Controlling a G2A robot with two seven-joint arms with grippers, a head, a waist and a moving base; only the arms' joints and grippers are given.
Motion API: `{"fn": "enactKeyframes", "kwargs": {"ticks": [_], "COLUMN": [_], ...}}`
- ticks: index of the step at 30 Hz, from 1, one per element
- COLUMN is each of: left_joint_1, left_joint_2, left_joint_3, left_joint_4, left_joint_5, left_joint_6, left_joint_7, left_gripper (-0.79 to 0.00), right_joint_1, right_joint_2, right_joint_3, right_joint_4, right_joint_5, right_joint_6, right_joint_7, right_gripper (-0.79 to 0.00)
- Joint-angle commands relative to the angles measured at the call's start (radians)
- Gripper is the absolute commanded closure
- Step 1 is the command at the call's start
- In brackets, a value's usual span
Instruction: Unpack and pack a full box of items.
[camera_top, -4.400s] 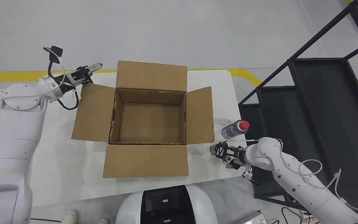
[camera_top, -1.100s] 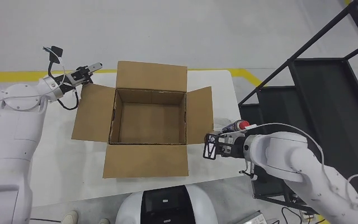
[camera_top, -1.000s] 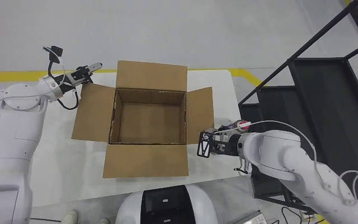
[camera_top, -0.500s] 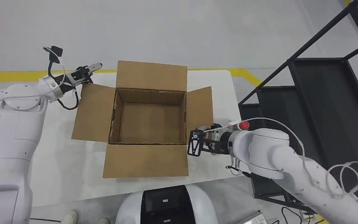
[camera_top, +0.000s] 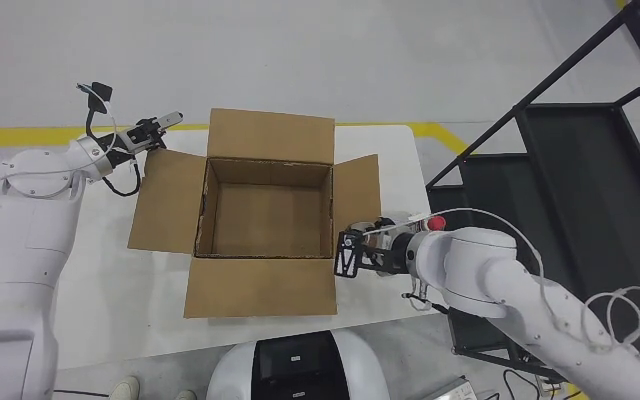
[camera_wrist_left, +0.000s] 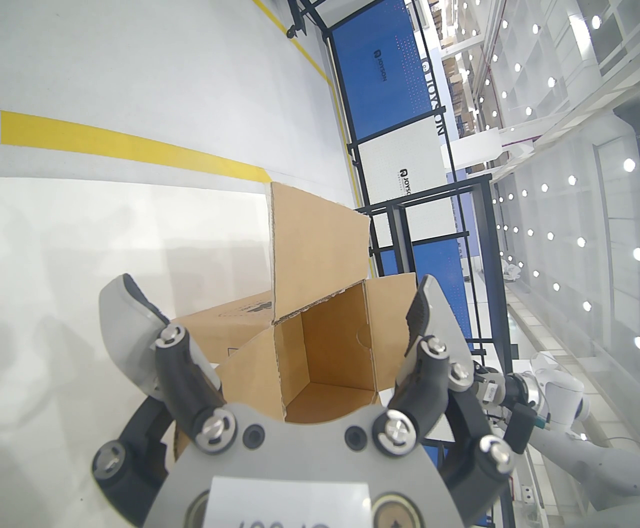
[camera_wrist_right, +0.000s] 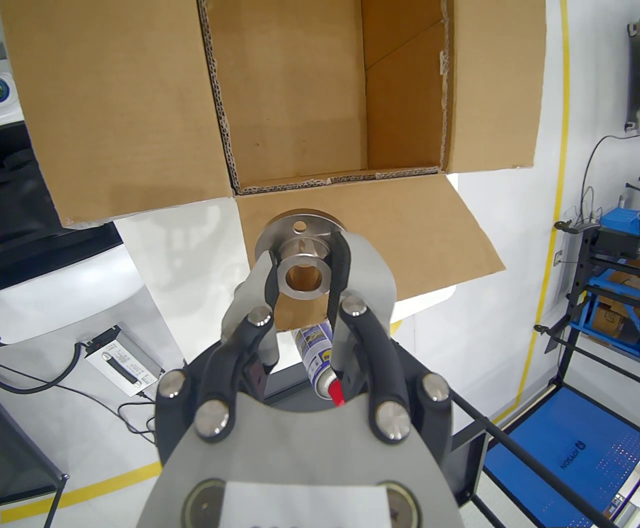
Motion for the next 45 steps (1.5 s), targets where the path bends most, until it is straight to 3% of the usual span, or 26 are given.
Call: {"fn": "enactKeyframes", "kwargs": {"ticks": [1, 7, 15, 28, 34, 45], "left_joint_1": [0.0, 0.0, 0.0, 0.0, 0.0, 0.0], "left_joint_2": [0.0, 0.0, 0.0, 0.0, 0.0, 0.0], "left_joint_3": [0.0, 0.0, 0.0, 0.0, 0.0, 0.0], "left_joint_4": [0.0, 0.0, 0.0, 0.0, 0.0, 0.0], "left_joint_5": [-0.001, -0.001, -0.001, -0.001, -0.001, -0.001], "left_joint_6": [0.0, 0.0, 0.0, 0.0, 0.0, 0.0], "left_joint_7": [0.0, 0.0, 0.0, 0.0, 0.0, 0.0], "left_gripper": [-0.785, -0.785, -0.785, -0.785, -0.785, -0.785], "right_joint_1": [0.057, 0.361, 0.697, 0.793, 0.808, 0.794], "right_joint_2": [-0.009, -0.089, -0.275, -0.467, -0.53, -0.622], "right_joint_3": [-0.031, -0.257, -0.589, -0.786, -0.816, -0.857], "right_joint_4": [0.014, 0.153, 0.47, 0.782, 0.904, 1.086], "right_joint_5": [0.013, 0.002, 0.102, 0.134, 0.131, 0.172], "right_joint_6": [-0.035, -0.102, -0.059, 0.003, 0.038, 0.0], "right_joint_7": [0.005, 0.032, 0.057, -0.024, -0.001, 0.011], "right_gripper": [0.0, 0.0, 0.0, 0.0, 0.0, 0.0]}}
